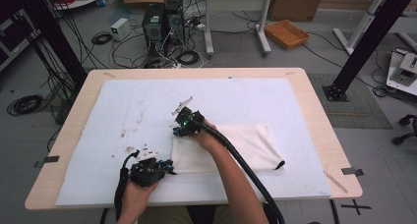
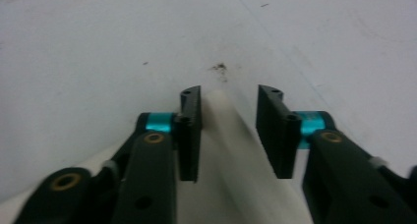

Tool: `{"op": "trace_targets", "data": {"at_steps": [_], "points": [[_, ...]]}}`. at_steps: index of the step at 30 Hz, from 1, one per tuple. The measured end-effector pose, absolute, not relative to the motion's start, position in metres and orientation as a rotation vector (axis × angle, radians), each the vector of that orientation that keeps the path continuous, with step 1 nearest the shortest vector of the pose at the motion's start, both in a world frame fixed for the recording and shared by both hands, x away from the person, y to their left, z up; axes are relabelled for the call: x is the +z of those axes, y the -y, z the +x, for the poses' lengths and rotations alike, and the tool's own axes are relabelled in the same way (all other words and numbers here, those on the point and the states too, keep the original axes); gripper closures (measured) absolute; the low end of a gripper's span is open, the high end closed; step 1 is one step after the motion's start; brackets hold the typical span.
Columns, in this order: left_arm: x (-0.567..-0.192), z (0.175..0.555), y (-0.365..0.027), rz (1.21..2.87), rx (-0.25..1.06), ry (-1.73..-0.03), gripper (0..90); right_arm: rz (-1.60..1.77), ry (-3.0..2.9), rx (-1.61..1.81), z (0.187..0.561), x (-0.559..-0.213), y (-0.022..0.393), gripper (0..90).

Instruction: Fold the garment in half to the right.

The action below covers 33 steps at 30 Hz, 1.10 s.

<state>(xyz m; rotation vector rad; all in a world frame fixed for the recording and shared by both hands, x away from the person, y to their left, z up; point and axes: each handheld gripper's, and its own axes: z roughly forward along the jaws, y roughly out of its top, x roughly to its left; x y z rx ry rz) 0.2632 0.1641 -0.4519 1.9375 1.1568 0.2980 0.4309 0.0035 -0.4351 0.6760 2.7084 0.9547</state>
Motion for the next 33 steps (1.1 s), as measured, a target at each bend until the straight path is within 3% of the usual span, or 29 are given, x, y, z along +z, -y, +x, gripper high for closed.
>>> {"op": "trace_targets", "data": {"at_steps": [3,4,12,19,33], "points": [[-0.451,0.263,-0.164,1.939,0.293,-1.161,85.2,0.678,-2.752,0.986,0.432,-0.435,-0.002,86.0],[-0.450,0.263,-0.164,1.929,0.297,-1.159,85.3,0.678,-2.755,0.984,0.432,-0.435,-0.002,87.4],[-0.435,0.260,-0.163,1.814,0.280,-1.072,85.4,0.666,-2.700,1.074,0.427,-0.421,0.009,87.6],[-0.417,0.267,-0.145,1.744,0.201,-0.991,85.6,0.717,-2.605,1.255,0.424,-0.395,0.046,87.7],[-0.379,0.291,-0.062,1.775,0.129,-0.844,85.6,0.870,-2.424,1.399,0.419,-0.373,0.141,87.7]]}}
